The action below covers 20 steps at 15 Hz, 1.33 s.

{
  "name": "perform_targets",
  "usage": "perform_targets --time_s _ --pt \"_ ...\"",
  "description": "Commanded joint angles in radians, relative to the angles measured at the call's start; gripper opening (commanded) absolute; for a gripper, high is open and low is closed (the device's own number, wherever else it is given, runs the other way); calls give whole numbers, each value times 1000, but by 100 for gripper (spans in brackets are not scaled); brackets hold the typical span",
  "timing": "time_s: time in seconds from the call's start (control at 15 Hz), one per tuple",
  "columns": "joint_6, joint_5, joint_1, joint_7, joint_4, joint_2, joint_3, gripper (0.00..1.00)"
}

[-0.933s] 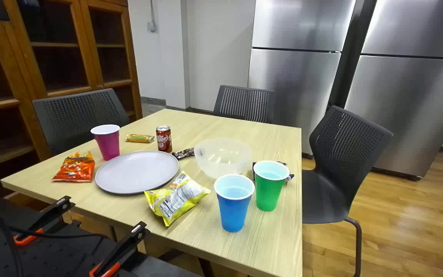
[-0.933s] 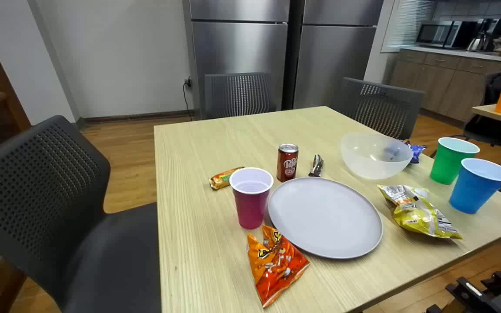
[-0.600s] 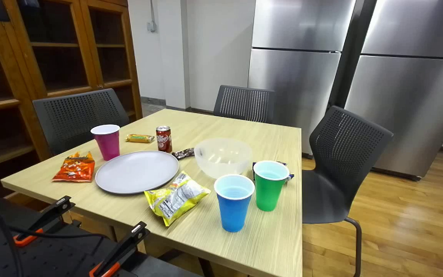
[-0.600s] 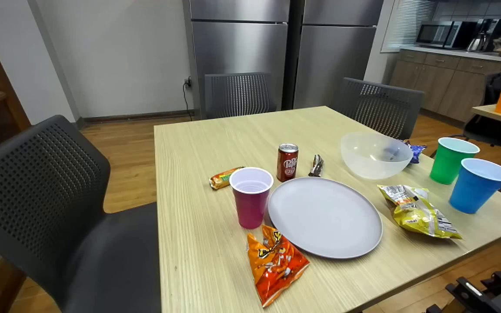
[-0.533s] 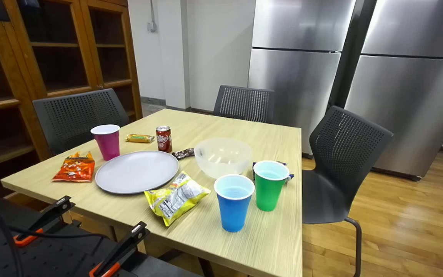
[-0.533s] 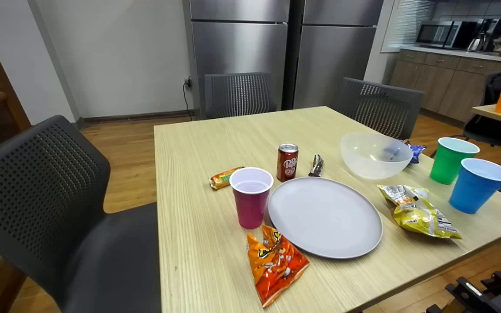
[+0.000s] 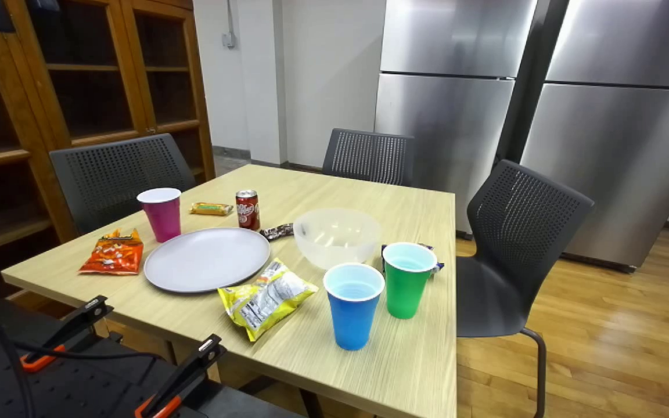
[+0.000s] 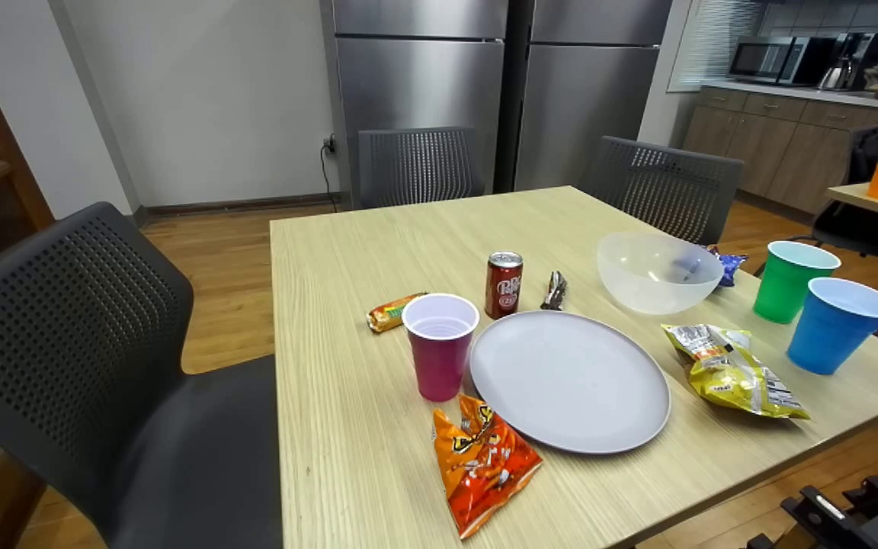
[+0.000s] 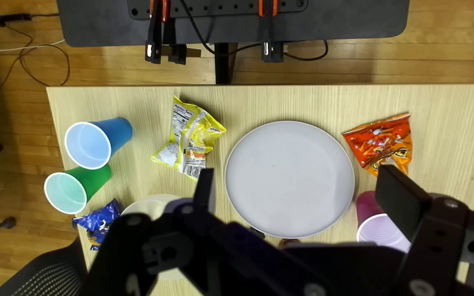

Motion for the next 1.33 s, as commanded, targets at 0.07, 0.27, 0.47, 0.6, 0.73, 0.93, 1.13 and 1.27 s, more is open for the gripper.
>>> perform_targets --time_s 0.07,0.27,0.47,0.6,0.73,0.93,1.13,1.27 --pt "20 -14 1 19 6 26 6 100" --pt "61 -26 -4 28 8 61 15 100" --pt "118 -33 -6 27 10 102 9 100" --pt "158 -35 -5 12 14 136 -2 100" --pt "198 -45 -7 3 20 171 -9 100" --pt "264 -65 -12 4 26 229 -19 100" --pt "317 -70 -11 -2 37 295 -36 100" --pt "342 -71 -9 -3 48 336 -42 100"
